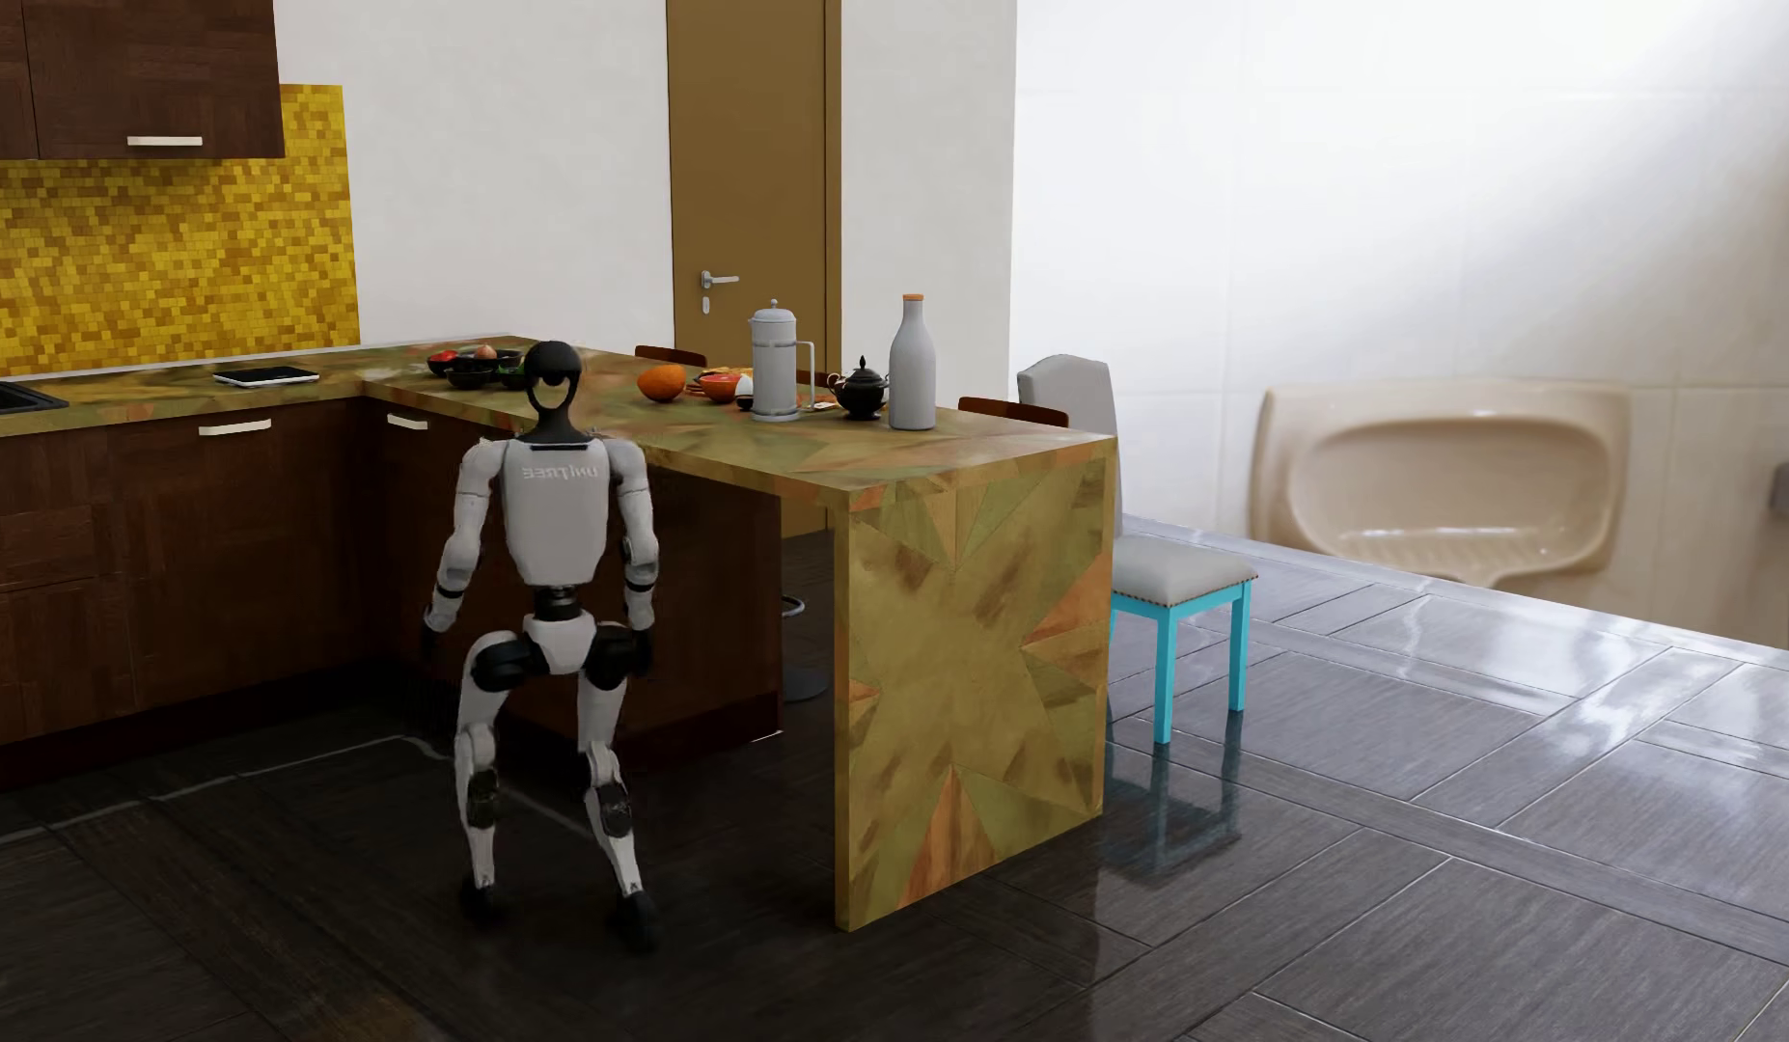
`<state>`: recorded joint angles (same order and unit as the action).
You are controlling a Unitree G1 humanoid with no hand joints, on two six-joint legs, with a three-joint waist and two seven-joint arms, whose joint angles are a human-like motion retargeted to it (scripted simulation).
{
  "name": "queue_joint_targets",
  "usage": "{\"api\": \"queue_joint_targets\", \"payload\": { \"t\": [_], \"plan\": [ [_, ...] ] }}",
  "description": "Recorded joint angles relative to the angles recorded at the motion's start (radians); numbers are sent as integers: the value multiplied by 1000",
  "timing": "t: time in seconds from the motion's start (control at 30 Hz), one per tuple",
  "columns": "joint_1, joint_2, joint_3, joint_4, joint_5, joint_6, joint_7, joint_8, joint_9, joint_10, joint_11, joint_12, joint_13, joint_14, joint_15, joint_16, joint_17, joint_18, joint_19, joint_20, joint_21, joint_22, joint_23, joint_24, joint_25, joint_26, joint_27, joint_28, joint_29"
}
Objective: Walk around the counter
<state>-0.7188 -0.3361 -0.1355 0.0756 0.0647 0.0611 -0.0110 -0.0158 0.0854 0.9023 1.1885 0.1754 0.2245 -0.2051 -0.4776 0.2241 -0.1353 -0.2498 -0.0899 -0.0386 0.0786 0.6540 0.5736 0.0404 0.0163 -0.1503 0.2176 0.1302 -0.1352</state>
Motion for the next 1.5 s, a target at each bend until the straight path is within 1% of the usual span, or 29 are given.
{"api": "queue_joint_targets", "payload": {
  "t": [0.03, 0.07, 0.1, 0.13, 0.17, 0.2, 0.23, 0.3, 0.33, 0.37, 0.4, 0.43, 0.47, 0.5, 0.53, 0.57, 0.6, 0.67, 0.73, 0.8, 0.83, 0.93, 1.0, 1.07, 1.13, 1.23, 1.33, 1.4, 1.5],
  "plan": [
    [22, -92, -26, -27, -12, -21, -8, 1, -3, 35, 160, -30, -8, -41, 213, 29, -3, 129, -15, 51, 8, 35, 21, 10, -7, 2, 5, 0, 11],
    [68, -185, -30, -53, -21, -55, -3, 17, 0, 13, 211, -83, 18, -91, 271, 31, -15, 251, 34, 64, -23, 22, 28, 11, -27, 33, -2, 15, 52],
    [112, -263, -47, -66, -36, -94, 5, 52, 6, -32, 136, -130, 62, -97, 127, 9, -13, 200, 79, 54, -60, -51, 39, 3, -66, 86, -26, 29, 104],
    [150, -298, -54, -71, -67, -122, -1, 82, 12, -62, -35, -166, 83, -106, 17, -17, -14, 160, 77, 19, -80, -52, 46, 1, -124, 99, -45, 25, 154],
    [176, -280, -45, -89, -115, -145, -20, 103, 12, -69, -244, -183, 78, -110, 66, -50, -13, 179, 78, -29, -57, -18, 75, 4, -183, 95, -62, 9, 196],
    [180, -226, -10, -73, -115, -128, -34, 74, 34, -24, -309, -174, 25, -115, 129, -86, -37, 225, 132, -48, -14, -13, 116, 9, -221, 100, -75, -20, 239],
    [184, -203, 37, -64, -103, -106, -32, 61, 45, -21, -314, -137, -18, -134, 112, -84, -52, 266, 125, -47, -18, -17, 70, 16, -224, 96, -90, -64, 264],
    [207, -161, 113, -53, -90, -57, -24, 39, 49, -34, -325, -50, -100, -183, 91, -41, -25, 321, 119, -8, -5, -14, 45, 31, -163, 103, -168, -153, 233],
    [231, -151, 125, -52, -90, -33, -30, 34, 48, -58, -321, -26, -122, -182, 112, -21, -17, 284, 119, 1, -1, -11, 37, 32, -108, 125, -224, -178, 207],
    [266, -152, 126, -49, -91, -23, -30, 34, 46, -108, -308, -7, -130, -166, 150, -3, -4, 193, 86, 25, -1, -26, 26, 25, -49, 152, -275, -186, 184],
    [289, -158, 118, -51, -100, -25, -20, 27, 31, -147, -313, 16, -124, -159, 176, -3, -15, 153, -15, 47, 5, -41, 24, 11, 3, 166, -309, -174, 175],
    [294, -135, 106, -61, -108, -32, -14, 32, 20, -132, -366, 4, -100, -137, 144, -38, -18, 178, -98, 31, -16, -48, 31, -5, 26, 187, -316, -145, 174],
    [283, -108, 96, -69, -117, -39, -10, 47, 4, -98, -417, -29, -82, -125, 120, -71, -33, 224, 3, 1, -16, -58, 48, -22, 30, 213, -298, -114, 175],
    [277, -93, 78, -54, -109, -37, -7, 51, -12, -77, -448, -53, -84, -140, 134, -63, -38, 254, 144, -41, -10, -73, 63, -37, 26, 229, -256, -88, 175],
    [305, -92, 70, -47, -98, -48, -17, 52, -27, -115, -444, -68, -57, -174, 128, -49, -9, 241, 139, -25, -11, -61, 44, -48, 27, 216, -208, -75, 163],
    [320, -84, 60, -33, -86, -47, -29, 43, -38, -136, -453, -68, -40, -195, 130, -50, -6, 198, 135, 2, 1, -51, 56, -56, 26, 201, -172, -68, 152],
    [329, -75, 52, -32, -85, -55, -28, 45, -41, -149, -469, -57, -35, -189, 138, -48, -18, 194, 135, 4, -12, -58, 64, -65, 19, 197, -144, -67, 149],
    [348, -53, 51, -34, -87, -74, -35, 38, -31, -180, -499, -43, -28, -168, 156, -38, -7, 204, 133, -7, -22, -51, 66, -79, -5, 204, -124, -77, 132],
    [357, -40, 70, -41, -94, -86, -41, 31, -25, -207, -526, -38, -46, -145, 175, -43, -22, 206, 135, 13, -28, -49, 71, -85, -2, 214, -127, -97, 134],
    [358, -40, 57, -40, -94, -91, -35, 36, -42, -213, -533, -9, -53, -140, 182, -25, 1, 208, 137, 17, -28, -27, 76, -66, 0, 187, -147, -129, 141],
    [360, -38, 57, -41, -95, -87, -33, 38, -46, -208, -532, -17, -43, -143, 182, -36, -11, 211, 140, 16, -22, -50, 74, -47, -1, 189, -150, -146, 152],
    [363, -41, 46, -42, -97, -87, -24, 46, -64, -201, -518, -47, -17, -149, 176, -21, -2, 213, 142, 15, -19, -56, 82, -5, -11, 147, -121, -187, 177],
    [359, -46, 36, -41, -98, -82, -24, 43, -75, -204, -519, -23, 3, -146, 178, -34, 0, 211, 141, -8, -20, -71, 50, -10, -9, 148, -87, -190, 193],
    [367, -37, 51, -47, -103, -76, -29, 38, -52, -212, -524, -44, -26, -135, 184, -61, -25, 211, 141, -10, -24, -65, 89, -36, -3, 179, -78, -182, 188],
    [358, -46, 58, -48, -104, -63, -27, 41, -44, -212, -524, -29, -37, -130, 191, -37, -26, 213, 142, -10, -20, -60, 75, -47, -1, 183, -93, -185, 168],
    [357, -46, 77, -51, -108, -53, -30, 37, -42, -218, -529, -25, -49, -122, 196, -20, -13, 212, 142, 9, -28, -46, 72, -29, -12, 198, -120, -184, 152],
    [357, -51, 62, -45, -103, -58, -26, 41, -59, -220, -526, -4, -35, -124, 194, -52, -13, 208, 139, 6, -21, -67, 63, -29, -3, 179, -106, -169, 177],
    [358, -52, 60, -41, -99, -63, -24, 40, -61, -227, -531, -43, -18, -121, 198, -66, -29, 205, 135, -10, -34, -61, 82, -32, -5, 189, -99, -171, 194],
    [368, -34, 58, -37, -95, -58, -33, 31, -46, -230, -546, -26, -13, -120, 202, -35, -37, 203, 133, 0, -52, -85, 64, -27, -29, 161, -117, -177, 161]
  ]
}}
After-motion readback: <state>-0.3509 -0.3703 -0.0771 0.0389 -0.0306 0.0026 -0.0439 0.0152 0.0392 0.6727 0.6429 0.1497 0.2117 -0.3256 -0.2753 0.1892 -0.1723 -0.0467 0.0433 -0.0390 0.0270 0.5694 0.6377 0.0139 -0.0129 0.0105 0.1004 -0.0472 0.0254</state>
